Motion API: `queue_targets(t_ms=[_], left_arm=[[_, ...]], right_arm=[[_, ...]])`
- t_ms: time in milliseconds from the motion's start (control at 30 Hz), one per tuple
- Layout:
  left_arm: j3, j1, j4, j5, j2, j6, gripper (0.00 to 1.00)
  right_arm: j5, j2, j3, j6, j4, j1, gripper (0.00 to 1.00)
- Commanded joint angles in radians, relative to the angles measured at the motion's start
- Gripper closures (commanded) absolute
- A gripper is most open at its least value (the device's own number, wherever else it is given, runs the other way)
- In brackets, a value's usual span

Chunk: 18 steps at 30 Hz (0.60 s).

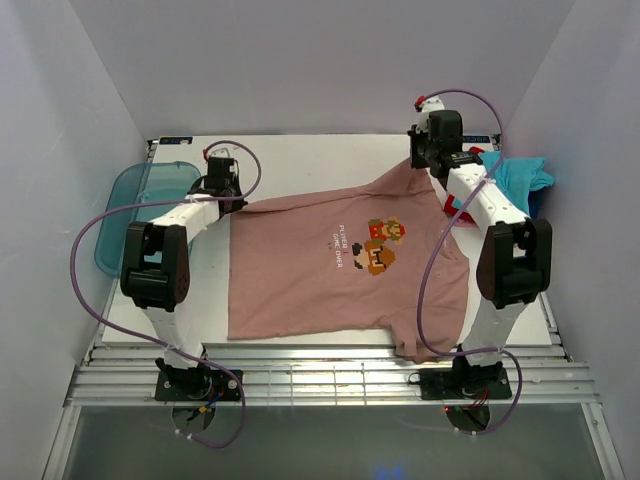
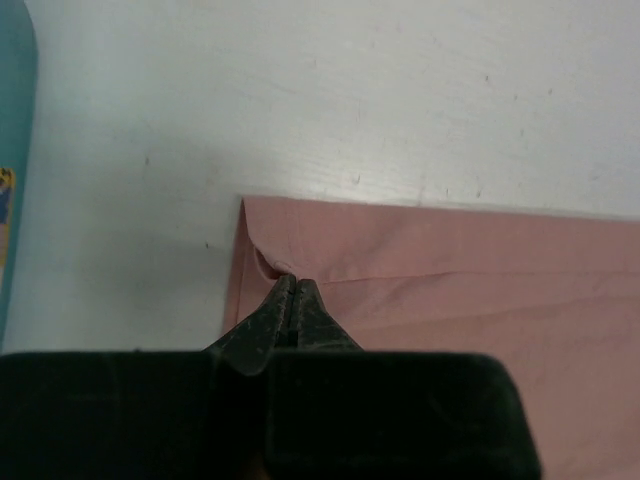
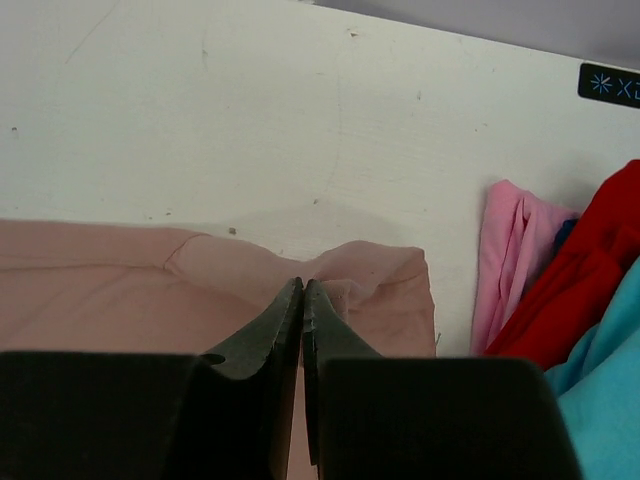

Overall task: Fold and stack the t-shirts
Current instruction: Flatten the tshirt out, then fold the tshirt

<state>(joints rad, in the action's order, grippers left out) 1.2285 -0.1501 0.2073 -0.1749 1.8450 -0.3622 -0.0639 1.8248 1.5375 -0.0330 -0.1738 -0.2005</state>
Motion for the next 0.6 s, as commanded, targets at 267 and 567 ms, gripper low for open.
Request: queue_targets(t_ms=[267, 567], left_arm=[[0.060, 0.011, -0.005, -0.032, -0.068, 0.077, 1.00], [-0.037, 0.012, 0.040, -0.078, -0.156, 0.089, 1.00]], right_arm=[[-0.051, -0.034, 0.032, -0.016, -0.065, 0.001, 0.92], [-0.128, -0.172, -0.062, -0.027, -0.197, 0.001, 0.92]])
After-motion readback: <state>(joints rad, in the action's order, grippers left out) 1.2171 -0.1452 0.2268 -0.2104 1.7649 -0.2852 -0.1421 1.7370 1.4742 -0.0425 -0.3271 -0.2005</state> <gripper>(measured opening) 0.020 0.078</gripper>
